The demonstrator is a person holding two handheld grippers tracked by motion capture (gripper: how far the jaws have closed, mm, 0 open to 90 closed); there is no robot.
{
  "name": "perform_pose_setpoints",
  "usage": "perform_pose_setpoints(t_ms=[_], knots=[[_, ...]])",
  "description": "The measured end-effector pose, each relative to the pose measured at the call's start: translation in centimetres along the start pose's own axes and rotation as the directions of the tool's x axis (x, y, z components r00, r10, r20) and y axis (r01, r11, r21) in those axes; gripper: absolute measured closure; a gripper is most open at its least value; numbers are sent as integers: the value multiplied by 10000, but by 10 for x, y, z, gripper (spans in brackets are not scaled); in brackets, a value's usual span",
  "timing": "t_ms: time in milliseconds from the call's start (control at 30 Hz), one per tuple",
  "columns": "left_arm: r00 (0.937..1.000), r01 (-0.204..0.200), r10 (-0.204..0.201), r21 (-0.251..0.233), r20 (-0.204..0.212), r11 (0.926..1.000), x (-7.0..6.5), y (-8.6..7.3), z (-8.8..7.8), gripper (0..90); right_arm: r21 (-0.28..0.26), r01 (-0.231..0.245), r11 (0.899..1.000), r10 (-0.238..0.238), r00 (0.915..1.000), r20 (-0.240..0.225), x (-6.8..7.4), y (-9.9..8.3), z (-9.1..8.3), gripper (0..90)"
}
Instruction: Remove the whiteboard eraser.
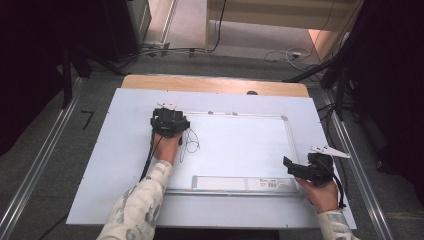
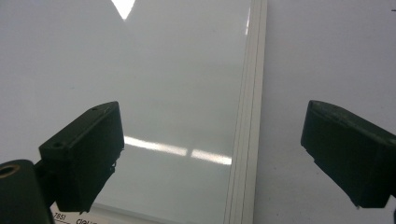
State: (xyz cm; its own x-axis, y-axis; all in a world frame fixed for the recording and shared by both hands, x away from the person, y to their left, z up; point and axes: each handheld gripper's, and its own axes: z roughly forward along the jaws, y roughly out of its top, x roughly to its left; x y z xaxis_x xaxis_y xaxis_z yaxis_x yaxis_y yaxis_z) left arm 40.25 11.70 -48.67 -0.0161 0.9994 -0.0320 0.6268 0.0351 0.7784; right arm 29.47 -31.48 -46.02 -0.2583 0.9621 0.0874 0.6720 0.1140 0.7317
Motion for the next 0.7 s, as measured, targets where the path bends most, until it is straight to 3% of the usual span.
perform_pose_setpoints(t_ms=[167,267,533,700], knots=[[9993,-211,218,218,-316,9995,-3,-1,6,252,17,-10,10000,10,10000,4,0,0,0,47],[9995,-120,127,257,-277,9996,-3,-1,7,266,48,-20,10000,20,10000,13,0,0,0,47],[9990,-203,206,89,-391,9998,-5,-2,6,340,73,-17,10000,17,10000,13,0,0,0,48],[9981,-458,457,-26,-407,9989,-6,-2,4,373,70,-13,10000,13,10000,12,-1,0,0,49]])
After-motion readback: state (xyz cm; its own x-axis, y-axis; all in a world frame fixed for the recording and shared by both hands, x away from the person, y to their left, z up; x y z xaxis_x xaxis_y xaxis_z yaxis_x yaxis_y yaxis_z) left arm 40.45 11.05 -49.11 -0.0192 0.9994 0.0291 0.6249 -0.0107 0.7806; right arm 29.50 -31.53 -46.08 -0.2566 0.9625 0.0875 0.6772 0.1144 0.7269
